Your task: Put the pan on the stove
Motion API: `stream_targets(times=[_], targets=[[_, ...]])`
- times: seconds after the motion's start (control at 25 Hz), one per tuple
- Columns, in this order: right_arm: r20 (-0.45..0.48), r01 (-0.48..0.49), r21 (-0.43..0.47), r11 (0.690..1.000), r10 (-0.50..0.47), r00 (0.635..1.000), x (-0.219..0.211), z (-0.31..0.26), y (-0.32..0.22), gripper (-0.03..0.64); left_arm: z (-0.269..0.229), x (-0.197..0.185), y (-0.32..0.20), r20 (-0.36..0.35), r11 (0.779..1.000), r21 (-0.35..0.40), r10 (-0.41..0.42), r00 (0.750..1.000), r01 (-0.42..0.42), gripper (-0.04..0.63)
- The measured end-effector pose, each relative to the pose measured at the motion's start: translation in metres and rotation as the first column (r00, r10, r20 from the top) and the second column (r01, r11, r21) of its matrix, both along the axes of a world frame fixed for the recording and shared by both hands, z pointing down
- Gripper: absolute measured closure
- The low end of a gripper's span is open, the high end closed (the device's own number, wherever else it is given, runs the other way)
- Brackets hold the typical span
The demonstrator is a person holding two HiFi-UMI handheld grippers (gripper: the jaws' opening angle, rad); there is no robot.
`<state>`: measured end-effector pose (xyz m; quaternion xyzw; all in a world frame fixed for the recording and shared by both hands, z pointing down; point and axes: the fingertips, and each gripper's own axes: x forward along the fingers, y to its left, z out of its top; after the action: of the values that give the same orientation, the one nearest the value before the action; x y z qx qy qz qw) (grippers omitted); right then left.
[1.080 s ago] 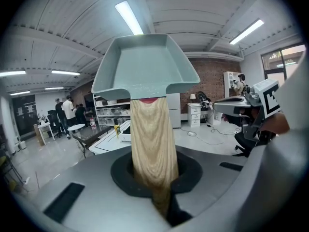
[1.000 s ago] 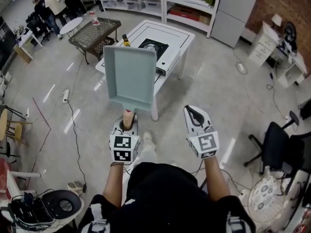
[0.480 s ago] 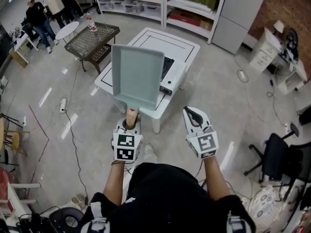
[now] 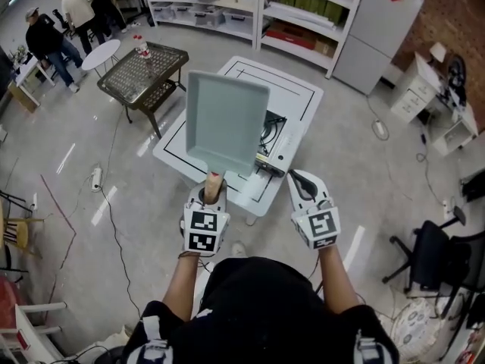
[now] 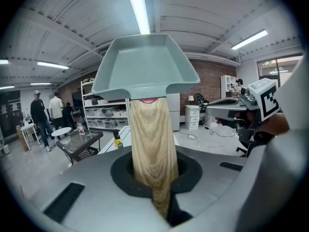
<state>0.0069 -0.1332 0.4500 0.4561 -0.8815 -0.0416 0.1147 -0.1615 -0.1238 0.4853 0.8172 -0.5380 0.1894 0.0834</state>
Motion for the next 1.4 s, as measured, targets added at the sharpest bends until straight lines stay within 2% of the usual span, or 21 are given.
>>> stream_targets(times=[0.44,0.6,0.84,1.04,1.28,1.4], targets=[[-0.027,-0.053,-0.011,0.999,0.053,0.998,-0.028,0.011,-0.040,0.581,0.015,-0.032,-0.049,-0.004,0.998,-0.032,0.046,0.999,-0.046,0.555],[-0.034,-0.067,-0.038,0.997,0.065,0.997,-0.023,0.022,-0.048,0.581,0.026,-0.027,-0.060,-0.008,0.996,-0.073,0.051,0.999,-0.052,0.555],[-0.035,-0.085,-0.057,0.995,0.083,0.996,0.001,0.034,-0.065,0.581,0.047,-0.006,-0.078,0.027,0.987,-0.147,0.068,0.997,-0.063,0.555],[-0.034,-0.081,-0.070,0.994,0.078,0.996,0.019,0.040,-0.082,0.581,0.070,0.015,-0.098,0.050,0.968,-0.243,0.076,0.996,-0.062,0.555],[-0.048,-0.072,-0.089,0.993,0.068,0.997,0.039,0.052,-0.104,0.580,0.108,0.033,-0.127,0.079,0.923,-0.382,0.085,0.993,-0.049,0.555],[-0.045,-0.070,-0.106,0.992,0.066,0.997,0.046,0.056,-0.112,0.580,0.126,0.038,-0.139,0.099,0.908,-0.417,0.092,0.991,-0.043,0.555]])
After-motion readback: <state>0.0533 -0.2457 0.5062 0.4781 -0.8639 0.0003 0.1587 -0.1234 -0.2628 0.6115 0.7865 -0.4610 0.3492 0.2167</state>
